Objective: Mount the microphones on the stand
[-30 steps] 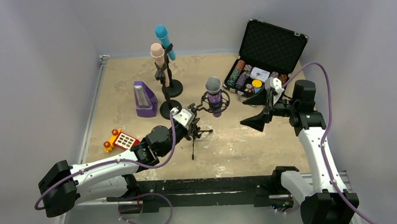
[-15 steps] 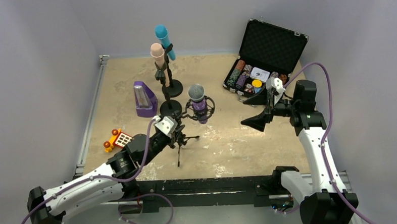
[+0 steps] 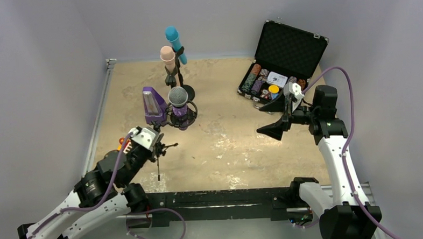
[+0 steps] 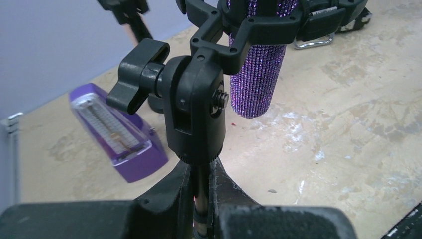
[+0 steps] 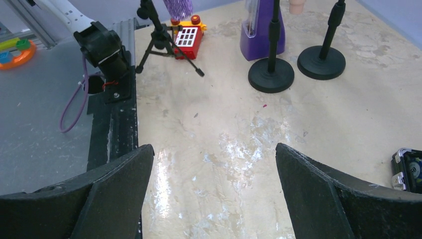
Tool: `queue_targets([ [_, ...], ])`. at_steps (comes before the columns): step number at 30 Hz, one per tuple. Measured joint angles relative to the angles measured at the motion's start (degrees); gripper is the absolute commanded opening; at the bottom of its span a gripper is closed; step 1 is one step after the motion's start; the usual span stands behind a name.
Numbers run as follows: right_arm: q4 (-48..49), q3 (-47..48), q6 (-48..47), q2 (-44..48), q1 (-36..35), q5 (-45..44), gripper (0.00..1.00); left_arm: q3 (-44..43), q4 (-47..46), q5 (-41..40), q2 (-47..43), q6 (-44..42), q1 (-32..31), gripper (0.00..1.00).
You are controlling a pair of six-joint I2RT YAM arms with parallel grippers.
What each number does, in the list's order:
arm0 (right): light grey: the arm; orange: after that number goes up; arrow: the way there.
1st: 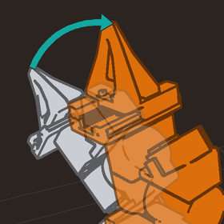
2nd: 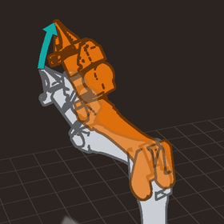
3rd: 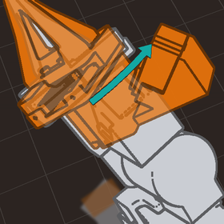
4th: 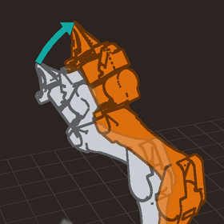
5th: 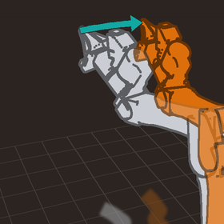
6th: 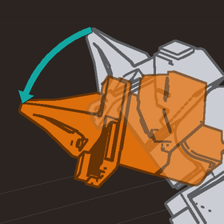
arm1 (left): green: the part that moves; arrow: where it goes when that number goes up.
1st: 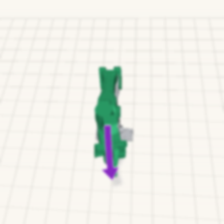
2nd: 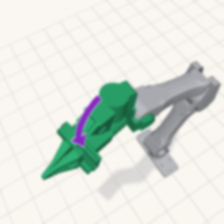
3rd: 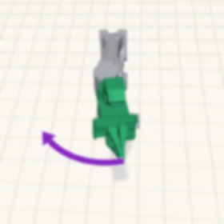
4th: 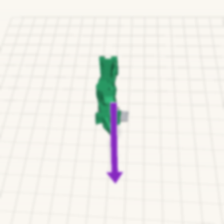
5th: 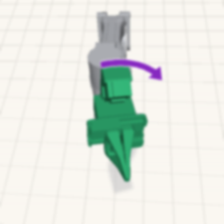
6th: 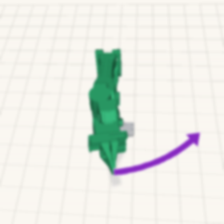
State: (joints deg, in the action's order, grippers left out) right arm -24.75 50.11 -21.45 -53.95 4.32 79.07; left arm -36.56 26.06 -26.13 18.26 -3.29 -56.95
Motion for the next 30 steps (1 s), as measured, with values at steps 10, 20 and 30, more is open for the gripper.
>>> queue_targets([
  [10, 0.0, 0.0, -0.1, 0.0, 0.3, 0.0, 0.97, -19.9, 2.4, -11.7, 7.0, -11.8, 0.1, 0.0],
  [20, 0.0, 0.0, -0.1, 0.0, 0.3, 0.0, 0.97, -33.9, 0.9, -8.6, 22.4, -14.7, 23.6, 0.0],
  [30, -0.1, 0.0, -0.1, 0.0, 1.0, 0.5, 0.97, -41.4, -4.5, 5.7, 35.5, -6.2, 46.2, 0.0],
])
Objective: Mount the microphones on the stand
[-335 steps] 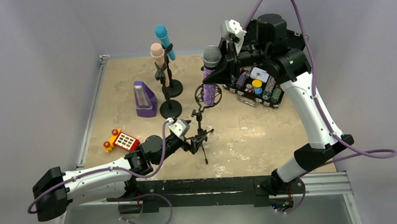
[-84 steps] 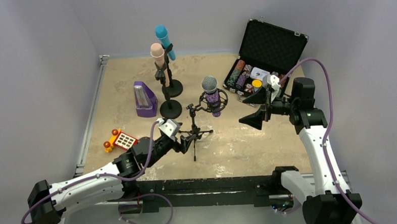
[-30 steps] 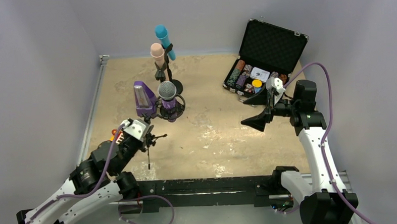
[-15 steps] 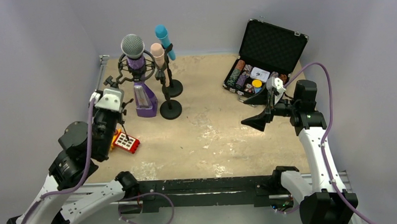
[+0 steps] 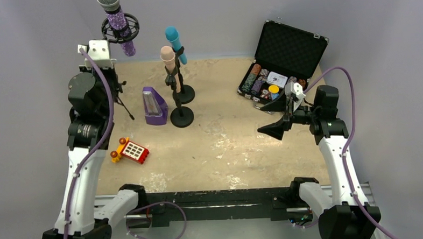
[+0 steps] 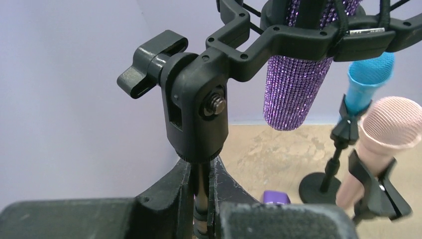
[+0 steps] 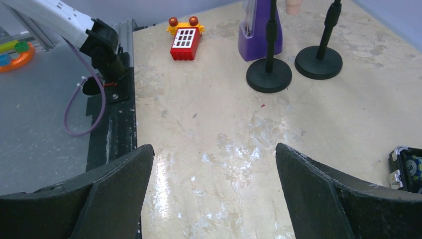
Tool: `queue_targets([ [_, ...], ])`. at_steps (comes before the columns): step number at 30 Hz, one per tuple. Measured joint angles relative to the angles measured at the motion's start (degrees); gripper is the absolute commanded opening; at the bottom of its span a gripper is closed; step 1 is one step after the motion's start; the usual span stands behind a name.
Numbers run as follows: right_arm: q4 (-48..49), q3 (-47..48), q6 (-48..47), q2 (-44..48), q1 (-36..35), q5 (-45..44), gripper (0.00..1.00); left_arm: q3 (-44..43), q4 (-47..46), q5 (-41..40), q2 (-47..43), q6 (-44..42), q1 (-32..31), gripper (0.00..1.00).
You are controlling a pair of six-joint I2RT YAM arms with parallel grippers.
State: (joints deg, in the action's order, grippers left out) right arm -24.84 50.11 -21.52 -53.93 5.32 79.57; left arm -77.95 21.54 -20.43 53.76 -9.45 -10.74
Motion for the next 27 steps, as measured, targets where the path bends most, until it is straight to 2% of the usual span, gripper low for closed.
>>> queue_targets([
  [7, 0.0, 0.0, 0.0, 0.3, 0.4, 1.0, 0.97, 7.5, -17.3, 10.4, 8.9, 4.8, 11.4, 0.0],
  [13, 0.0, 0.0, 0.0, 0.3, 0.5, 1.2, 0.97, 15.8, -29.2, 17.4, 14.0, 8.3, 18.4, 0.0],
  [22, 0.0, 0.0, 0.0, -0.2, 0.8, 1.2, 0.97, 27.7, -47.1, 26.3, 20.5, 13.0, 22.9, 0.0],
  [27, 0.0, 0.0, -0.1, -0.2, 1.0, 1.3, 0.97, 32.1, -51.6, 28.4, 24.8, 13.4, 23.6, 0.0],
])
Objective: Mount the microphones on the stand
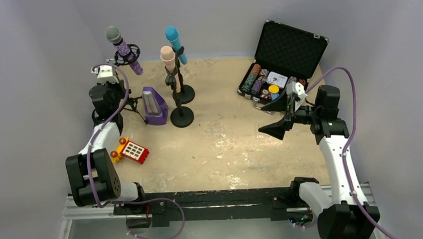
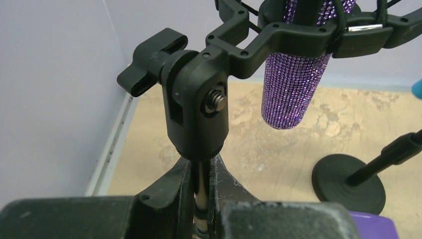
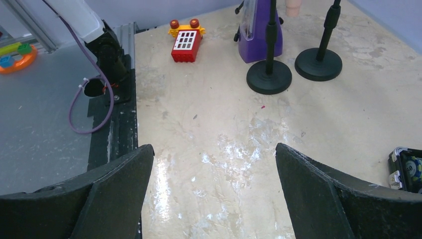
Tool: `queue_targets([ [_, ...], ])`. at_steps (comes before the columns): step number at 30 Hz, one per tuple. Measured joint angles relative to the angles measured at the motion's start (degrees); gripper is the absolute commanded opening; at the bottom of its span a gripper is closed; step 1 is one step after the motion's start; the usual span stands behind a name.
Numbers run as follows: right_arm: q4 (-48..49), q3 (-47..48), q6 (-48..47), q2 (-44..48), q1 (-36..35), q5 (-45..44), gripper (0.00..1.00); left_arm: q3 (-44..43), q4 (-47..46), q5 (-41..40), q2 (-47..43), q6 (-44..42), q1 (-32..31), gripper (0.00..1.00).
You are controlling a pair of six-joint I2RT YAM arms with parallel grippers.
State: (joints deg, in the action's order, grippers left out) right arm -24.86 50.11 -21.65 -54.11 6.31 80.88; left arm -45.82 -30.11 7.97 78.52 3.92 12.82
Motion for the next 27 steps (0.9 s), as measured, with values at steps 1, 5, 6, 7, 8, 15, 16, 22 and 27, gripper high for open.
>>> queue_targets([
  [1, 0.0, 0.0, 0.0, 0.0, 0.1, 0.1, 0.97, 0.5, -0.6, 0.2, 0.6, 0.0, 0.1, 0.0],
  [5, 0.0, 0.0, -0.1, 0.0, 0.2, 0.3, 0.97, 2.4, -3.3, 1.2, 1.3, 0.0, 0.3, 0.0],
  [6, 0.0, 0.0, -0.1, 0.0, 0.2, 0.4, 0.97, 2.6, -3.8, 1.3, 1.3, -0.1, 0.3, 0.0],
  [7, 0.0, 0.0, -0.1, 0.0, 0.2, 0.7, 0.97, 2.9, -4.2, 1.5, 1.3, -0.1, 0.3, 0.0],
  [8, 0.0, 0.0, -0.1, 0.0, 0.2, 0.9, 0.97, 3.3, -4.7, 1.7, 1.3, -0.2, 0.3, 0.0],
  [15, 0.0, 0.0, -0.1, 0.0, 0.3, 1.2, 0.97, 5.5, -7.7, 2.4, 1.2, -1.2, 0.3, 0.1],
  [16, 0.0, 0.0, -0.1, 0.0, 0.3, 1.2, 0.97, 5.8, -8.1, 2.5, 1.0, -1.5, 0.3, 0.13],
  [22, 0.0, 0.0, -0.1, 0.0, 0.3, 1.2, 0.97, 7.0, -8.2, 3.3, -0.5, -2.4, 0.3, 0.31],
  [27, 0.0, 0.0, -0.1, 0.0, 0.5, 1.3, 0.97, 7.3, -8.5, 4.1, -2.6, -2.6, 0.3, 0.44],
])
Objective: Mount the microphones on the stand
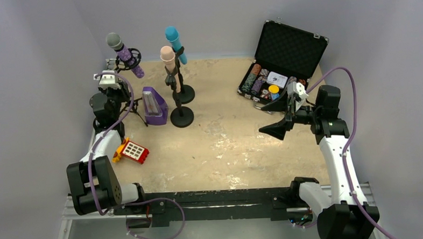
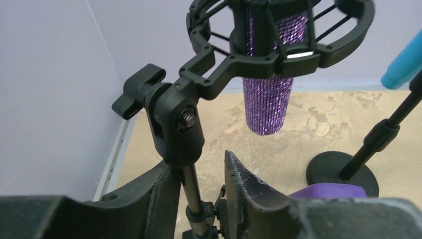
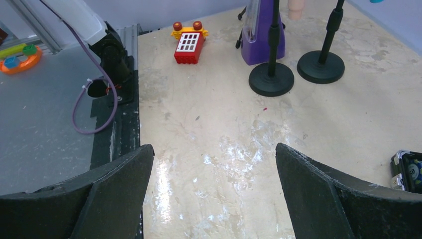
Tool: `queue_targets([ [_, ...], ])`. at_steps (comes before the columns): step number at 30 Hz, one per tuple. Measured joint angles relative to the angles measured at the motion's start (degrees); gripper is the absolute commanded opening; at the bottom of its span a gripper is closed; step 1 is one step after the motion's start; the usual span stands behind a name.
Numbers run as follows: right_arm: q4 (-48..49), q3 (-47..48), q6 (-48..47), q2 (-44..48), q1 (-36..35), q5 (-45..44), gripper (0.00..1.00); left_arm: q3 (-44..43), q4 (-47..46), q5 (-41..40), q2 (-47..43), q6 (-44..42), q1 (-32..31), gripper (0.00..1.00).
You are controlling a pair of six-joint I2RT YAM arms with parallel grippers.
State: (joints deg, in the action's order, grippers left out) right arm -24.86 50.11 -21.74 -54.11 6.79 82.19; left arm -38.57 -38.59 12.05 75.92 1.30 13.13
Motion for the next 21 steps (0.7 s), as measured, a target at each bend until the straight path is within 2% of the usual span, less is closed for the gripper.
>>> queue_targets([
  [8, 0.0, 0.0, 0.0, 0.1, 0.1, 0.2, 0.97, 0.1, 0.3, -0.7, -2.2, 0.1, 0.0, 0.67],
  [14, 0.0, 0.0, 0.0, 0.2, 0.3, 0.5, 0.97, 1.9, 2.0, -4.3, -6.9, 0.7, 0.0, 0.84],
  [17, 0.0, 0.0, 0.0, 0.3, 0.4, 0.5, 0.97, 2.5, 7.0, -7.6, -12.4, 2.7, 0.0, 0.87],
  [21, 0.0, 0.0, 0.0, 1.4, 0.4, 0.3, 0.97, 1.9, 19.0, -10.8, -23.5, 8.1, 0.0, 0.95],
])
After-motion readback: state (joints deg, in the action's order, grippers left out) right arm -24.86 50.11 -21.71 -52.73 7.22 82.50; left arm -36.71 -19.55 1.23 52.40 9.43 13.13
